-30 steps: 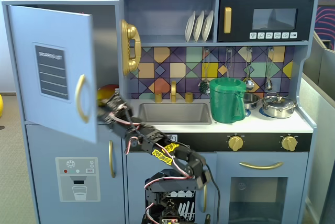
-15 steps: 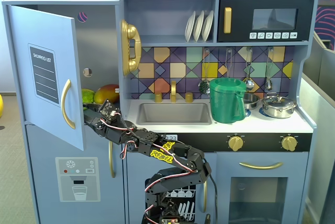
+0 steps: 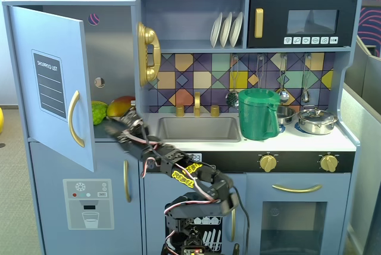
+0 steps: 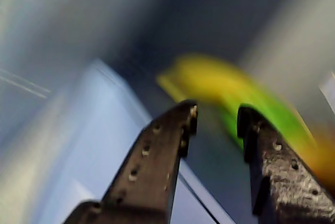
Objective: Open the left cabinet door
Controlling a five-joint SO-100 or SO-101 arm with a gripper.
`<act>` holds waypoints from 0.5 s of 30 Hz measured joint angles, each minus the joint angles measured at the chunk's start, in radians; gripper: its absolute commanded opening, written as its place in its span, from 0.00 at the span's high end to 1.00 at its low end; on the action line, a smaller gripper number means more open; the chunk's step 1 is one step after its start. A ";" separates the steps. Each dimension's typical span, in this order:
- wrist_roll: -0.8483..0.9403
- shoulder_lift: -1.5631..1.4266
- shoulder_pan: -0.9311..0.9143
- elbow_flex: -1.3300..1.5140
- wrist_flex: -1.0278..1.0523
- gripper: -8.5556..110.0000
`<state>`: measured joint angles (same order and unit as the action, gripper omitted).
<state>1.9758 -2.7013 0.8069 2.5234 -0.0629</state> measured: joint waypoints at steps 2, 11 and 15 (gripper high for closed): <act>-0.084 -0.012 -0.181 0.000 0.124 0.93; -0.362 -0.137 -0.646 0.091 0.618 0.93; -0.419 -0.213 -0.669 0.104 0.712 0.93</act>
<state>1.5570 -2.9146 0.1381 2.6277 0.6489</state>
